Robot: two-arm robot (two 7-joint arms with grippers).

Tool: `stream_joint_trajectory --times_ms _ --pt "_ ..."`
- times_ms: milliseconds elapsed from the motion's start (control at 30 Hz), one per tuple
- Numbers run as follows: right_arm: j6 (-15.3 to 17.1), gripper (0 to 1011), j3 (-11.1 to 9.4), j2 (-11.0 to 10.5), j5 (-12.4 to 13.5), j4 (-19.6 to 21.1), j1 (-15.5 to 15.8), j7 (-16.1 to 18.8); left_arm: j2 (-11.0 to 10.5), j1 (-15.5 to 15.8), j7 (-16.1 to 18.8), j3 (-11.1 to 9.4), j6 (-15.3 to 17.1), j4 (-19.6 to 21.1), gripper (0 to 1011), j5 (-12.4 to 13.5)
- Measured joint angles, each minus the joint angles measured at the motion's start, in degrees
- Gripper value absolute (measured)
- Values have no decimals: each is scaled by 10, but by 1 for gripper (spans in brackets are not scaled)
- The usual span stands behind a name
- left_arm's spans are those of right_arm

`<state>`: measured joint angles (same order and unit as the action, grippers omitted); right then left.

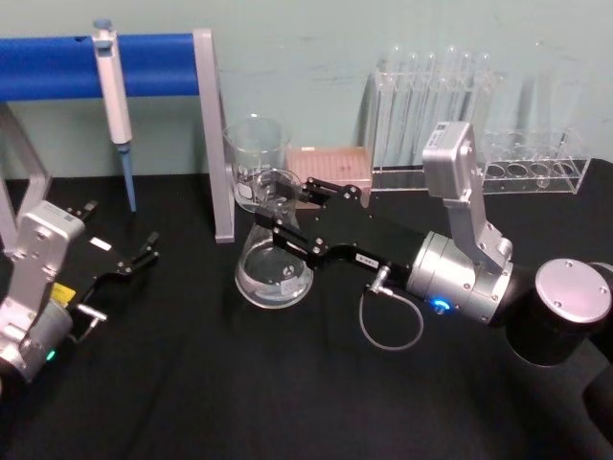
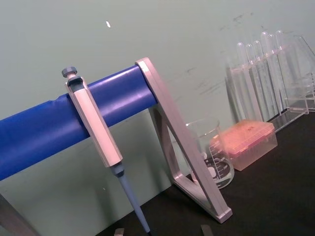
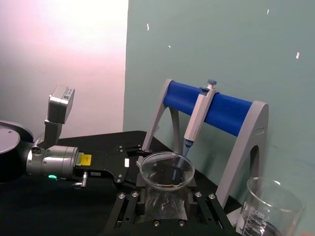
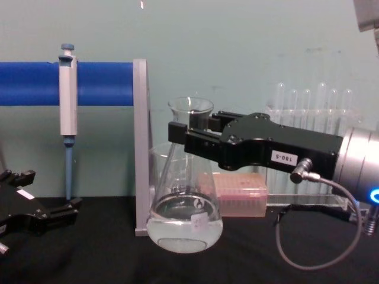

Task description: Grasp the erlenmeyer flask with one hand, shake it three times, then place it back.

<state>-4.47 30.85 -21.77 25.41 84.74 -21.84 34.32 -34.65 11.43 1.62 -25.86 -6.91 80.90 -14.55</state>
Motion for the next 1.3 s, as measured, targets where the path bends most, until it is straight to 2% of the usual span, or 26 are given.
stream_joint_trajectory --times_ms 800,1300 --pt "-3 457 15 11 0 -65 -20 16 0 0 0 0 0 0 1001 0" --pt "2 457 19 11 3 -80 -18 24 0 0 0 0 0 0 1001 0"
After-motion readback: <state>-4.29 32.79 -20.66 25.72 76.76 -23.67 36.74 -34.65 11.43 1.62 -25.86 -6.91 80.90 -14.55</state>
